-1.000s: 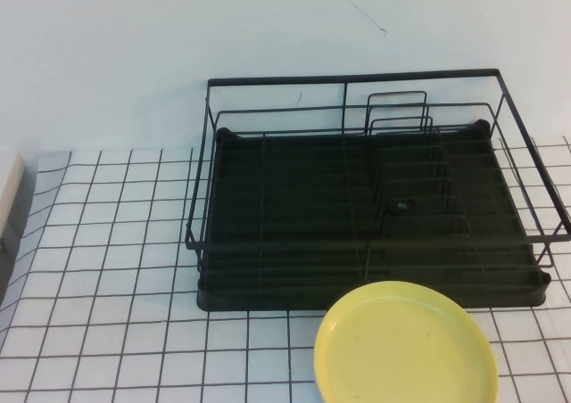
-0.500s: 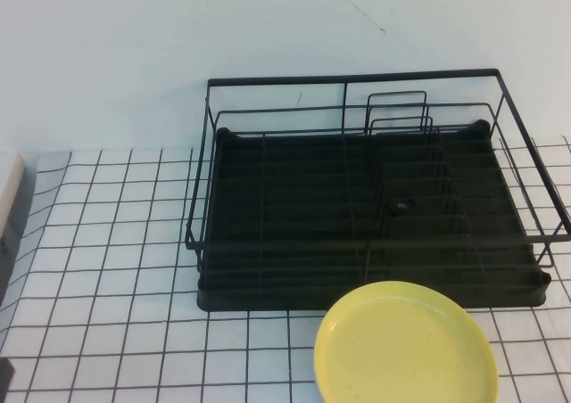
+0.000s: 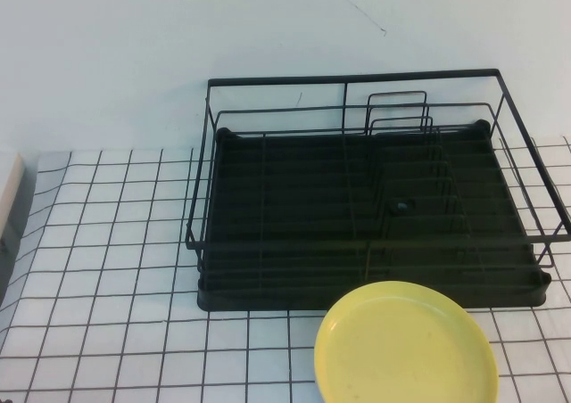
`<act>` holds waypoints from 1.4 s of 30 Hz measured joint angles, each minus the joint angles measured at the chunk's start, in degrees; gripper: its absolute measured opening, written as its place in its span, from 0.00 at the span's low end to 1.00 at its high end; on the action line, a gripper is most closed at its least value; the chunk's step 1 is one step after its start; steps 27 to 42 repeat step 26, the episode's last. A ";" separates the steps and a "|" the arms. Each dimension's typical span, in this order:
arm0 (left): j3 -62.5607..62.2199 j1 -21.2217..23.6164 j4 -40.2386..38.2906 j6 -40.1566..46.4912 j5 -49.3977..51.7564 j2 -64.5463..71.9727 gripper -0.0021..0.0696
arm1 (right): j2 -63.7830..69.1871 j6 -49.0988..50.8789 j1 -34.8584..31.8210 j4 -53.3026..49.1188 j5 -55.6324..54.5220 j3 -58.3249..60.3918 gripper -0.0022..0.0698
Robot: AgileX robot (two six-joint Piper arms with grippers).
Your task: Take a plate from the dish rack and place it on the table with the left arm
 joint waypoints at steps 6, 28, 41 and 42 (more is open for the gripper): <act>-0.11 0.00 -0.12 -0.21 0.70 0.00 0.03 | 0.00 0.00 0.00 0.00 0.00 0.00 0.03; -0.21 5.57 -0.33 -0.21 1.34 0.00 0.03 | 0.00 0.00 0.00 0.00 0.00 0.00 0.03; -0.21 5.57 -0.33 -0.21 1.34 0.00 0.03 | 0.00 0.00 0.00 0.00 0.00 0.00 0.03; -0.21 5.57 -0.33 -0.21 1.34 0.00 0.03 | 0.00 0.00 0.00 0.00 0.00 0.00 0.03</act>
